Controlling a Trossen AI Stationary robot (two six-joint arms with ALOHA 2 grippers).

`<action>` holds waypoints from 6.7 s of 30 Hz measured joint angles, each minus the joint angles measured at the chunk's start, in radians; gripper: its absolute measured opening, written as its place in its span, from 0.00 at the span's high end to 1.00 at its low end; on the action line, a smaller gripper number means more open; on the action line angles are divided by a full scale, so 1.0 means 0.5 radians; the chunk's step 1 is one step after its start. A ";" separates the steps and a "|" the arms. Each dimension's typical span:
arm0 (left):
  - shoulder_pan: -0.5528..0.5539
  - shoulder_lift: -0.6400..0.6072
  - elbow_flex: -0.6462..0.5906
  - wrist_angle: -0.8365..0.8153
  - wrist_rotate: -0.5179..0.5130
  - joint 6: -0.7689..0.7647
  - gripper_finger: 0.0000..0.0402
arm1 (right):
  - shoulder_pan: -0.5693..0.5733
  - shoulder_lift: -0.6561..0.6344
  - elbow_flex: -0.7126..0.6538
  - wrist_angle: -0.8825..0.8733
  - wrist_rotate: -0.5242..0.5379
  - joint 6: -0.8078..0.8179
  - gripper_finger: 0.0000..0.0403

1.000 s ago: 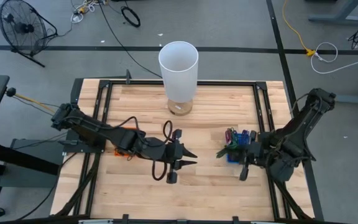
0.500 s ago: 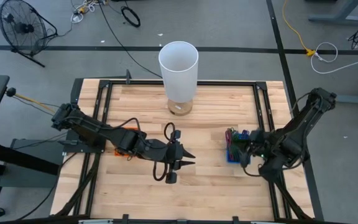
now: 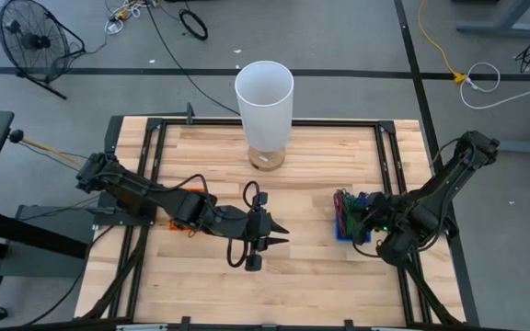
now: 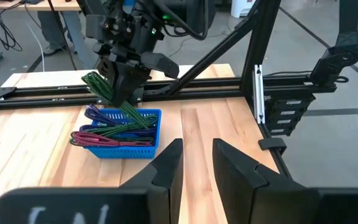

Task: Pick & Place USB Port
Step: Put the green charger cable into the blue bin, then return to Home Position

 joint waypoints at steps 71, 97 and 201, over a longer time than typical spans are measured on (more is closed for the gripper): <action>0.001 -0.008 0.001 -0.123 -0.093 0.129 0.78 | -0.157 -0.014 -0.181 0.395 0.149 -0.484 0.75; 0.218 -1.201 -1.050 0.014 -0.431 -0.049 0.78 | -0.180 -0.057 -0.031 1.860 0.532 -2.730 0.77; 0.574 -2.562 -2.943 1.232 -0.255 -0.142 0.78 | -1.423 -2.010 -1.546 2.236 -1.564 -3.170 0.77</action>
